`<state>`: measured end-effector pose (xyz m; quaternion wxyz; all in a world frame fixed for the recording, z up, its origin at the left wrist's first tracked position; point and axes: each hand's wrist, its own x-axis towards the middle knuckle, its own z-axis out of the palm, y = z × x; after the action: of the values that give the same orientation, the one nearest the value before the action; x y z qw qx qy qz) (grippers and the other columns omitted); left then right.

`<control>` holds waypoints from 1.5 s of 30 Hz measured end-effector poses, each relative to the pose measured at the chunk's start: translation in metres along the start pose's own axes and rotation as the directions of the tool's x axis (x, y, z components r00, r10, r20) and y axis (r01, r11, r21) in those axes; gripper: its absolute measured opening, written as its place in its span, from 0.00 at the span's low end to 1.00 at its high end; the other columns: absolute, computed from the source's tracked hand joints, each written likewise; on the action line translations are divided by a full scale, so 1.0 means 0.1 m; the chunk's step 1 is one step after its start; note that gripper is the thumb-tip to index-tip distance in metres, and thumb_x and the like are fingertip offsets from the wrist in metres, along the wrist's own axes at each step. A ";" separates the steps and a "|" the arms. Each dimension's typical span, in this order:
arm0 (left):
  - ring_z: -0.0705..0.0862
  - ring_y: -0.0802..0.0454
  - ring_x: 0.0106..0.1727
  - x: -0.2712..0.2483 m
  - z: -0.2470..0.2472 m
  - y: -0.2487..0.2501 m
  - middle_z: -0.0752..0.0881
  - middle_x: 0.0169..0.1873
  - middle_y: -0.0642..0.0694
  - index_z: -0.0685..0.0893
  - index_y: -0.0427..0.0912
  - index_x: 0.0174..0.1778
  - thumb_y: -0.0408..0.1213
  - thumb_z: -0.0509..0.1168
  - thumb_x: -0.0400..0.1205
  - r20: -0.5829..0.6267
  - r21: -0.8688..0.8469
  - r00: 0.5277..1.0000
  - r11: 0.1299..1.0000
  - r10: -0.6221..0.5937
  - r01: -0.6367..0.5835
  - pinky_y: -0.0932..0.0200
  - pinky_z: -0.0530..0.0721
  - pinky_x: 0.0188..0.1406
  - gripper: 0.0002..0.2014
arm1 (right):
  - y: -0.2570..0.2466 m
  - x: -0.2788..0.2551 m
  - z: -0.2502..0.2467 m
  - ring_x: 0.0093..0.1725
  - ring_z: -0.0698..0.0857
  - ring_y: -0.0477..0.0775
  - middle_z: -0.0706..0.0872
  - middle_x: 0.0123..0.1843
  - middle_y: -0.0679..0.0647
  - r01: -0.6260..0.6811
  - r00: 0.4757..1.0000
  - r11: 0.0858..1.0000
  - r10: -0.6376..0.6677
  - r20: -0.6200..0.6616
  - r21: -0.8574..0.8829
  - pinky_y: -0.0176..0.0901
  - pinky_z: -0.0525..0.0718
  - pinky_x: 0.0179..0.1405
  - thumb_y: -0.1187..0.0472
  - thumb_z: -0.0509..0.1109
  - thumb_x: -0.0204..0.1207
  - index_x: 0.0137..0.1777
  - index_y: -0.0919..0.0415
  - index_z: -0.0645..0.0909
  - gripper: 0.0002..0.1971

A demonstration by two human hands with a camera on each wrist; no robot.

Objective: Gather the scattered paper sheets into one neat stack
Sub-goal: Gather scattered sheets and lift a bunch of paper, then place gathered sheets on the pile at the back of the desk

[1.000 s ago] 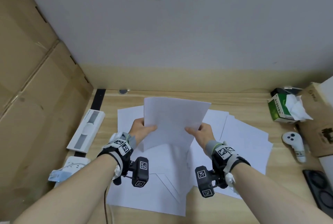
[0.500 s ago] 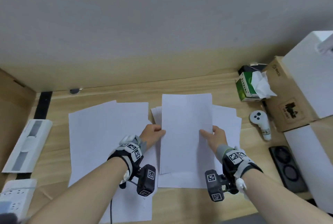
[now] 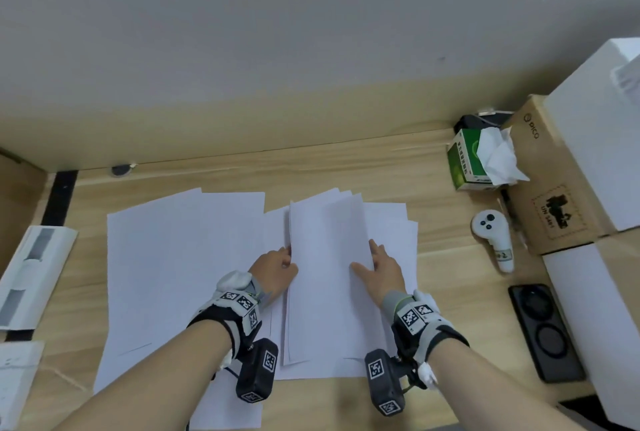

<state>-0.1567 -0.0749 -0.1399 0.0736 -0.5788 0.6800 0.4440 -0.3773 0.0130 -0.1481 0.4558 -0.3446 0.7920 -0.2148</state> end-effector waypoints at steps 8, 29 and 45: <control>0.71 0.50 0.34 -0.38 -0.05 -0.53 0.86 0.63 0.39 0.73 0.42 0.35 0.32 0.60 0.78 -0.047 -0.042 0.999 0.999 0.003 -0.005 0.59 0.67 0.37 0.06 | 0.05 -0.38 0.53 0.85 0.63 0.50 0.58 0.88 0.46 -0.003 1.000 1.000 0.003 0.021 -0.011 0.51 0.69 0.80 0.49 0.71 0.75 0.81 0.54 0.71 0.34; 0.76 0.48 0.35 0.06 -0.48 0.31 0.76 0.33 0.40 0.79 0.41 0.35 0.32 0.60 0.75 -0.112 -0.599 0.991 0.800 -0.076 -0.006 0.54 0.73 0.35 0.05 | -0.54 0.02 -0.46 0.46 0.87 0.55 0.90 0.49 0.54 0.076 0.964 0.939 0.017 -0.264 0.336 0.46 0.86 0.44 0.65 0.73 0.76 0.55 0.58 0.86 0.09; 0.90 0.36 0.38 1.37 -0.04 1.56 0.85 0.34 0.37 0.83 0.38 0.36 0.35 0.66 0.81 -0.130 -0.524 0.978 0.849 -0.161 0.070 0.44 0.92 0.38 0.08 | -0.08 1.64 -1.36 0.59 0.85 0.61 0.89 0.60 0.60 -0.002 0.909 0.992 0.054 -0.413 0.126 0.46 0.79 0.57 0.74 0.58 0.77 0.65 0.64 0.84 0.20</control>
<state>-0.3317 -0.1867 -0.1400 -0.1157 -0.6528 0.5032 0.5543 -0.5498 -0.1104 -0.1698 0.3003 -0.2509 0.8609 -0.3252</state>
